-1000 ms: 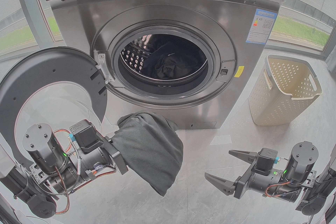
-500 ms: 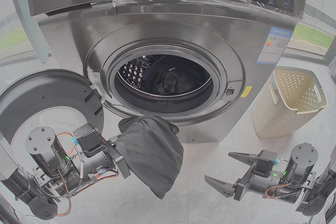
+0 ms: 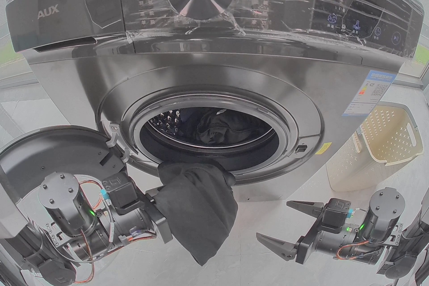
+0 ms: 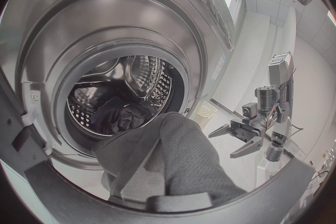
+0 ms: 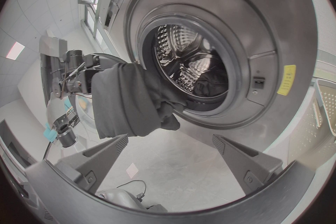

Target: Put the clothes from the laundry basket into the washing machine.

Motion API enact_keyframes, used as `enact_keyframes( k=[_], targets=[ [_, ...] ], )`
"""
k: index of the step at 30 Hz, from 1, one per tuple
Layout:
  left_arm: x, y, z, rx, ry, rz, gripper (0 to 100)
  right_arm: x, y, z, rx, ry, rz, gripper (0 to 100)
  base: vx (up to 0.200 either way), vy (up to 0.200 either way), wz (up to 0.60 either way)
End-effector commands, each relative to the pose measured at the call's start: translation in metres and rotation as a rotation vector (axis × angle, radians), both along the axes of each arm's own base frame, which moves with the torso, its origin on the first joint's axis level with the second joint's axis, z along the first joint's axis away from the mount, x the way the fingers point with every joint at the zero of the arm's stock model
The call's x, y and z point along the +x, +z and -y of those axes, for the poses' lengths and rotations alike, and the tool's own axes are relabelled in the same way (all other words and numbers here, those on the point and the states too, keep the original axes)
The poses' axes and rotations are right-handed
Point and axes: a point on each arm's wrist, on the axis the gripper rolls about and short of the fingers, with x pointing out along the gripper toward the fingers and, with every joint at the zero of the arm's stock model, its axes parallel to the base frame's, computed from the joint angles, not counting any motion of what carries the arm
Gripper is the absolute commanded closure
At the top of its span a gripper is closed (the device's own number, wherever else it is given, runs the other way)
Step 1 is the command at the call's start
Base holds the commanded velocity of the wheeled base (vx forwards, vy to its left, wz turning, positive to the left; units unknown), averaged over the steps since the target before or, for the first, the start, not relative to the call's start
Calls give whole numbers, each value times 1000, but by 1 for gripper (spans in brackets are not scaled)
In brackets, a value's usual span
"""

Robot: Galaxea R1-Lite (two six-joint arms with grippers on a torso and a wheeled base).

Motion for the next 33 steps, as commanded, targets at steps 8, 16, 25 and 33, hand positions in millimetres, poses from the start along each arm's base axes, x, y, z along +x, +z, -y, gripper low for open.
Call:
enact_keyframes(
  k=[8, 16, 25, 33],
  targets=[
    [51, -43, 37, 62, 17, -65, 100, -3, 1, -2, 1, 17, 5, 0, 0, 0, 0],
    [103, -47, 59, -13, 61, -1, 100, -5, 2, -1, 5, 17, 7, 0, 0, 0, 0],
    [164, -41, 82, -168, 137, 86, 100, -3, 4, -2, 15, 14, 15, 0, 0, 0, 0],
    [203, -37, 99, -211, 202, 134, 100, -3, 2, -2, 9, 19, 10, 0, 0, 0, 0]
  ],
)
